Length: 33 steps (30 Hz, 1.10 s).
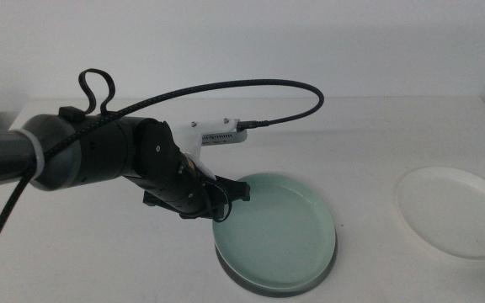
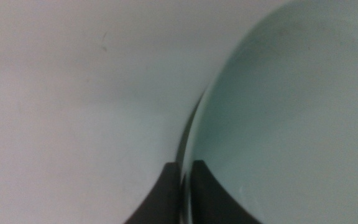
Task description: Stack the three bowls on top of each other.
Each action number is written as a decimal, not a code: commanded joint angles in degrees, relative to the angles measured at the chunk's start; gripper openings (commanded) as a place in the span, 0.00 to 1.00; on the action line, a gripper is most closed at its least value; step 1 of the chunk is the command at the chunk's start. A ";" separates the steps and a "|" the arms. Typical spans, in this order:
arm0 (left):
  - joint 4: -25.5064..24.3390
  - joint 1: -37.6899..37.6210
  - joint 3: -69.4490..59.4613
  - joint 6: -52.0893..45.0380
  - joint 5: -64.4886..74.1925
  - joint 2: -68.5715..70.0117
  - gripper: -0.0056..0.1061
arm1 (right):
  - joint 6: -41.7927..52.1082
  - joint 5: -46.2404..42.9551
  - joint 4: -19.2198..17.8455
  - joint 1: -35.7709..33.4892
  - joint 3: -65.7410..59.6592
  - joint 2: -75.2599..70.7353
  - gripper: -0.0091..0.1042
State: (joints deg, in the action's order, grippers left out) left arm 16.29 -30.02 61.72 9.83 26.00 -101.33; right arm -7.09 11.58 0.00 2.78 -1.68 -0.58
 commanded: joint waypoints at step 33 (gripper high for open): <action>-7.34 -0.09 1.42 -13.66 16.15 40.04 0.86 | 0.30 -4.43 -0.37 0.35 0.53 -1.57 0.92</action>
State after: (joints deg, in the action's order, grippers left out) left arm 9.51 -30.02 61.67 -4.24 42.51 -64.73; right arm -7.09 11.58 0.00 2.78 -1.68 -0.58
